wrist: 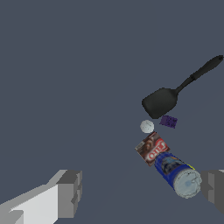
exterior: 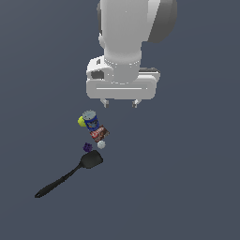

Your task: Pick up a designated object from a clutter of objects.

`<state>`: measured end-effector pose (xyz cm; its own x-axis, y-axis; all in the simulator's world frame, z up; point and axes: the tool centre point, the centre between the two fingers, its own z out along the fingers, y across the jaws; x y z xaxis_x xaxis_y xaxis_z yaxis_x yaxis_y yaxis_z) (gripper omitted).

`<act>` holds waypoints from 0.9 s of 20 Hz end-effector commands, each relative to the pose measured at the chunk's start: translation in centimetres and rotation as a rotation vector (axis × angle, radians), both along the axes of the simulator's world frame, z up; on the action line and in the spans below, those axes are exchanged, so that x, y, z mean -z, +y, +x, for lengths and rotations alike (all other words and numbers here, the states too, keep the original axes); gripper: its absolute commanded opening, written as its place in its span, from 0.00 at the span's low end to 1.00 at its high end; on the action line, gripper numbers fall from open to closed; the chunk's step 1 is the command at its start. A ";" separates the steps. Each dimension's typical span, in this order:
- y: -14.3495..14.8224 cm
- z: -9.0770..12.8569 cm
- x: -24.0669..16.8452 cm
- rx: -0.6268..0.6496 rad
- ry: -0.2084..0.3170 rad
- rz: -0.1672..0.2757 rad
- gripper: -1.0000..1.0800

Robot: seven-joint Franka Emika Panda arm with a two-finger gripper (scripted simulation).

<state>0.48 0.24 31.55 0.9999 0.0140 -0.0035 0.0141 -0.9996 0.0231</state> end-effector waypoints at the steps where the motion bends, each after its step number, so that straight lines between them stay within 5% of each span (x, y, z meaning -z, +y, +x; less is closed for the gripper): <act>1: 0.0 0.0 0.0 0.000 0.000 0.000 0.96; 18: 0.3 1.0 1.0 0.023 0.001 0.025 0.96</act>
